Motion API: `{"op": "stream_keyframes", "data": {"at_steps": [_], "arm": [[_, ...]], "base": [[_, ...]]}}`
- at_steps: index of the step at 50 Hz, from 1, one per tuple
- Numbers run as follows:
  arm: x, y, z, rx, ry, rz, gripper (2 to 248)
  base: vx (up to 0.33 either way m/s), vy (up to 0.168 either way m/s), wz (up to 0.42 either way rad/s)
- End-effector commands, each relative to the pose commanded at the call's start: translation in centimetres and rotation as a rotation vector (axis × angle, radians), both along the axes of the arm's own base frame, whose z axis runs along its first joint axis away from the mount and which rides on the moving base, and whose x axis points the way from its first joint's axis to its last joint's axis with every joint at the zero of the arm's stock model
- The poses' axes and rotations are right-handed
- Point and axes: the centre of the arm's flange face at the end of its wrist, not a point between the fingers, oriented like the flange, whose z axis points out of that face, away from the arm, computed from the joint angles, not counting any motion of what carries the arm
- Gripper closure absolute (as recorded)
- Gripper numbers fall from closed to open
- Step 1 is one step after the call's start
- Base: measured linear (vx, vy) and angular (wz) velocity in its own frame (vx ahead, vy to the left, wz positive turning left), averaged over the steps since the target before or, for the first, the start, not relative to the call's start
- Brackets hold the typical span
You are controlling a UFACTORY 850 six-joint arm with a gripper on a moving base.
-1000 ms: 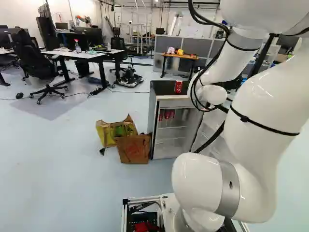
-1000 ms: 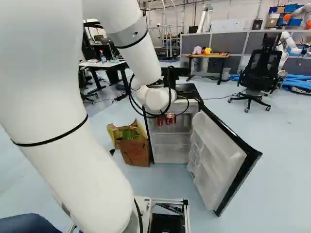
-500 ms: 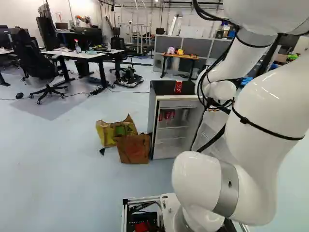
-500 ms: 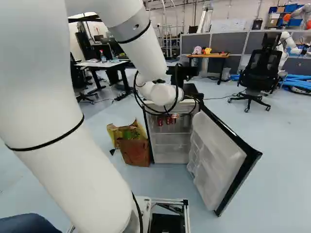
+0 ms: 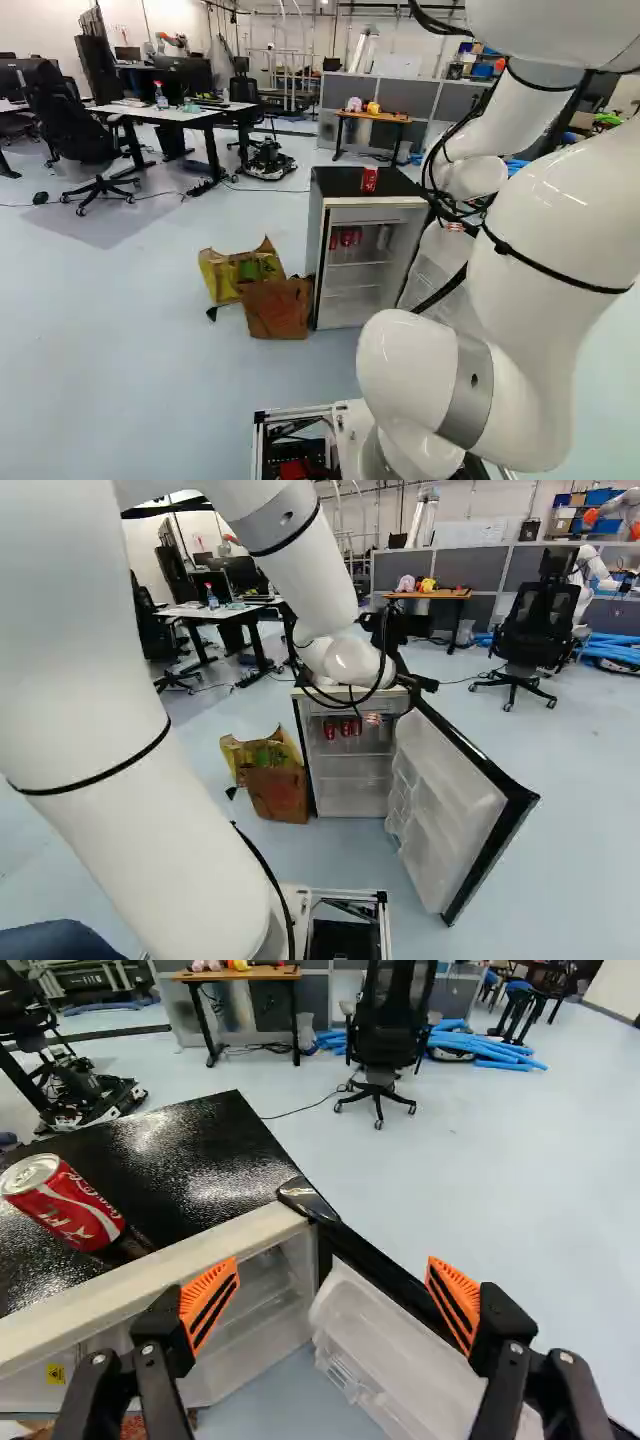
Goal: Grab a drink from the fridge
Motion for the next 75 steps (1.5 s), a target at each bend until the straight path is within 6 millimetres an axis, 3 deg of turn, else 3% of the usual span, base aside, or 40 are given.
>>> {"op": "stream_keyframes", "data": {"at_steps": [67, 75], "arm": [[-2.6, -8.6, 4.3, 0.298, 0.202, -0.267, 3], [-2.8, -9.7, 3.9, 0.351, 0.236, -0.292, 3]], "base": [[0.0, 0.0, 0.0], [0.0, 0.0, 0.0]]}}
